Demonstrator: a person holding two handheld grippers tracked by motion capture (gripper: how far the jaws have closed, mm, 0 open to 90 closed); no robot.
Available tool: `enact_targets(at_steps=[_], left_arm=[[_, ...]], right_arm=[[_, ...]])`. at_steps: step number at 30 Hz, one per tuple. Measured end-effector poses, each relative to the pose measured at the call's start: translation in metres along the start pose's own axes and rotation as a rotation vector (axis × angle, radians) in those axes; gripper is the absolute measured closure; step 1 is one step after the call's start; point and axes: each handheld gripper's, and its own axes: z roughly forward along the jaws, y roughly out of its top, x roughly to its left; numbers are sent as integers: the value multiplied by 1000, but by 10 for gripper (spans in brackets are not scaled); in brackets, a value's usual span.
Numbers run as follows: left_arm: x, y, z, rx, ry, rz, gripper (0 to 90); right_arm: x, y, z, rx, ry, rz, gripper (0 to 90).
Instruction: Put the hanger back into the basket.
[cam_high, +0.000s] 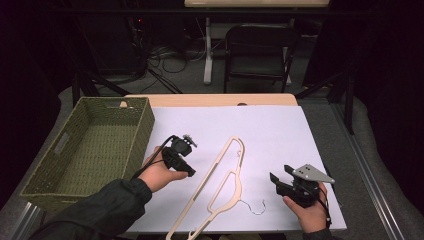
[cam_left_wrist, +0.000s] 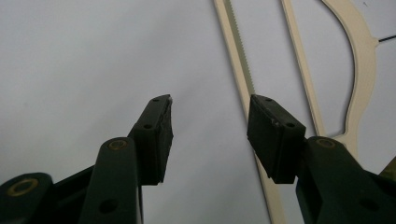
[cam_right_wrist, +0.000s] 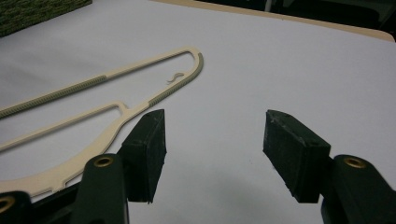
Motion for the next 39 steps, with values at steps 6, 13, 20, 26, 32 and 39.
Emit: enact_targets(at_steps=[6,13,20,26,32,39], left_arm=[[-12,9,15,21,-26,21,510],[-27,17,25,31,-61,36,524],[-40,23,36,50,-77,49,556],[-51,28,53,78,-94,59,572],[-57,31,65,95,-103,55,583],[-63,35,76,111,-101,50,583]], right_arm=[[-1,0,0,2,1,0,392],[-2,0,0,-2,2,1,392],[-2,0,0,2,0,1,392],[-3,0,0,0,1,3,393],[-4,0,0,0,1,1,393],[-4,0,0,4,3,0,393]])
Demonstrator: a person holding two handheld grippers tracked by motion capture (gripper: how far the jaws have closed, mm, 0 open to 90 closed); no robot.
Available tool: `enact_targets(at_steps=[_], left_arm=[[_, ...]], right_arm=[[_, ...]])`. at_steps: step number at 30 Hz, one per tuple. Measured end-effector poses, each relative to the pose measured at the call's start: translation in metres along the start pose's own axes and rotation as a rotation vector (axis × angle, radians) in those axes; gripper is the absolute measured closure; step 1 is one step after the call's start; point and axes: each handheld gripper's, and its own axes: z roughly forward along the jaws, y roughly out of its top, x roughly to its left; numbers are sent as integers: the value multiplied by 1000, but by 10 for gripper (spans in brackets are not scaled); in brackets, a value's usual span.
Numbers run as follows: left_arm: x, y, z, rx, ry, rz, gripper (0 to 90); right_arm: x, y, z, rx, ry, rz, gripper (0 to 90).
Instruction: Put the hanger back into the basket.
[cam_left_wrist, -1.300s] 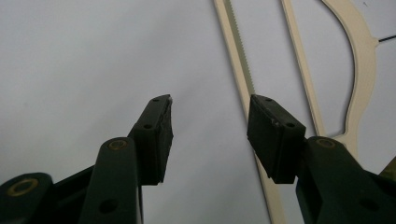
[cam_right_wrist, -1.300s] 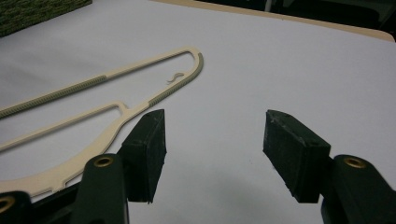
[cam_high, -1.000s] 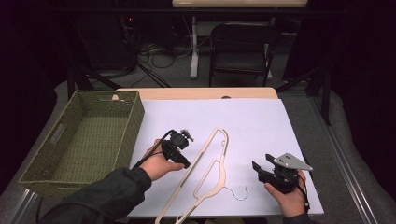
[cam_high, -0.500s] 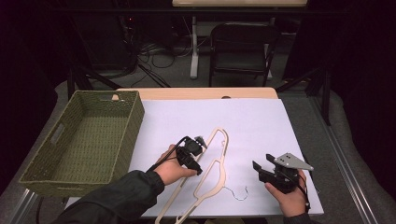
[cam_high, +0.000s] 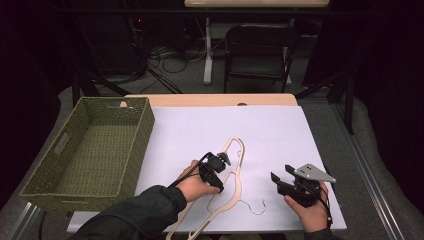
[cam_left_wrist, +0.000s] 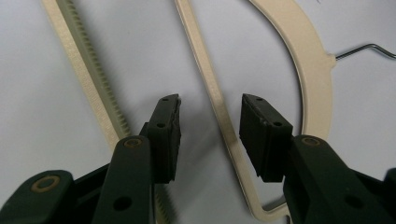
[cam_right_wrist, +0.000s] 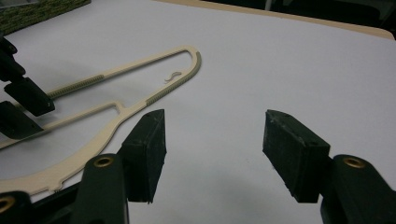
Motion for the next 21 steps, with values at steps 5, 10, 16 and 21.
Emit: enact_targets(at_steps=[5,10,16,21], left_arm=[[-1,5,4,8,-2,-17,587],[-3,9,5,13,13,-25,609],[-5,8,5,22,34,-38,652],[-5,8,5,36,44,-50,739]], right_arm=[[0,0,-1,8,1,0,392],[0,0,0,-3,-2,0,393],[-1,-1,1,-5,-1,6,392],[-2,0,1,-1,-1,6,392]])
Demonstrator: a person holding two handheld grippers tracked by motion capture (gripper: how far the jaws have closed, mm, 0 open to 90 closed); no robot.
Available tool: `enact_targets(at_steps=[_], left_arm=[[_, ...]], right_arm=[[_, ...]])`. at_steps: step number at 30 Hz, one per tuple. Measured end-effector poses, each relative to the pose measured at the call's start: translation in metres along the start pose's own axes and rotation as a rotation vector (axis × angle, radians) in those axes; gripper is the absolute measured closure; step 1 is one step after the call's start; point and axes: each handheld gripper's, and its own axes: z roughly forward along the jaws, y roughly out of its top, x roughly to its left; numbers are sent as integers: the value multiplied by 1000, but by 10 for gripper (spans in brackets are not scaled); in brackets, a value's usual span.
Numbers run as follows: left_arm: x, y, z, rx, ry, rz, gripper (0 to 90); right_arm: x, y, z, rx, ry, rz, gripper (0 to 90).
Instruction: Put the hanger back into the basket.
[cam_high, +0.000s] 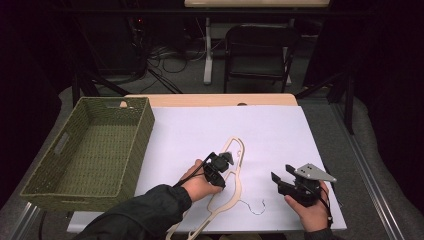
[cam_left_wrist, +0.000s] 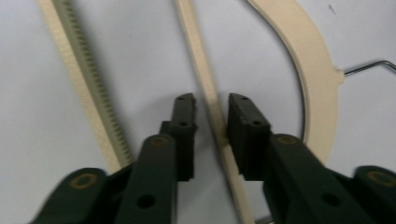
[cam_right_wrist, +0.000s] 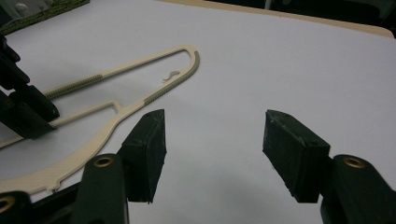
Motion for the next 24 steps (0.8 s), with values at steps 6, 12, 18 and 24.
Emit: enact_targets(at_steps=[6,12,18,24], left_arm=[[4,1,0,13,-19,-32,789],[10,2,0,30,-63,-123,828],[15,1,-1,23,-99,-198,846],[16,0,-1,20,-111,-205,855]], right_arm=[[0,0,0,7,1,0,392],[-1,0,0,9,-1,2,392],[-1,0,0,10,1,3,393],[-1,0,0,11,1,3,393]])
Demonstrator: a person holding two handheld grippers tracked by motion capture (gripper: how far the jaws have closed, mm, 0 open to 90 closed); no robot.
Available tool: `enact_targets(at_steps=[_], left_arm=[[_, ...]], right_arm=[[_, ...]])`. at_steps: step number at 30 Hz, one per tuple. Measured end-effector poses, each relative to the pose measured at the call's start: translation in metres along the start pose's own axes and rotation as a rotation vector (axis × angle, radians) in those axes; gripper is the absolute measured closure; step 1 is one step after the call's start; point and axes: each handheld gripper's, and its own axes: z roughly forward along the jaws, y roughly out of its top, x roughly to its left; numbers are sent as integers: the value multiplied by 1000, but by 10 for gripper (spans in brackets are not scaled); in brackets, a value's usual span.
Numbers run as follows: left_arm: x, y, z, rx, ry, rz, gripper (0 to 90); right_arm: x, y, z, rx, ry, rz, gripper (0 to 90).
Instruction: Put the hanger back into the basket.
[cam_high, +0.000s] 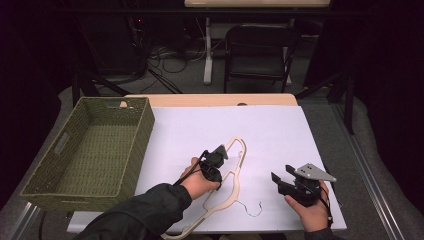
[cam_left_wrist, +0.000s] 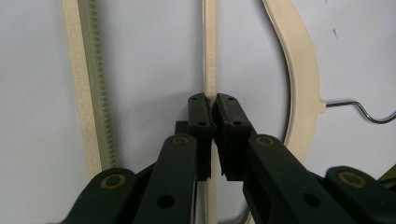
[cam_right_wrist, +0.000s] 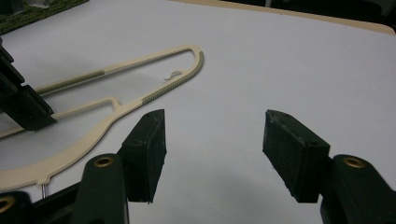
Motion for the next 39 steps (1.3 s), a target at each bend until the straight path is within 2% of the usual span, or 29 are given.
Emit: enact_targets(at_steps=[8,15,24,26,31,39], left_arm=[[2,-1,-3,1,0,0,857],[6,-5,-20,-28,-8,-2,858],[15,-7,-40,-55,-55,-21,859],[18,-7,-51,-74,-71,-30,859],[24,-8,-67,-97,-85,-34,859],[33,-11,-92,-154,-158,-64,859]], right_arm=[[0,0,0,2,-1,1,393],[0,0,0,2,-1,2,393],[1,-1,1,-2,2,1,393],[0,-1,1,3,-1,4,393],[0,-1,0,3,-3,5,393],[0,-1,0,-1,-5,5,393]])
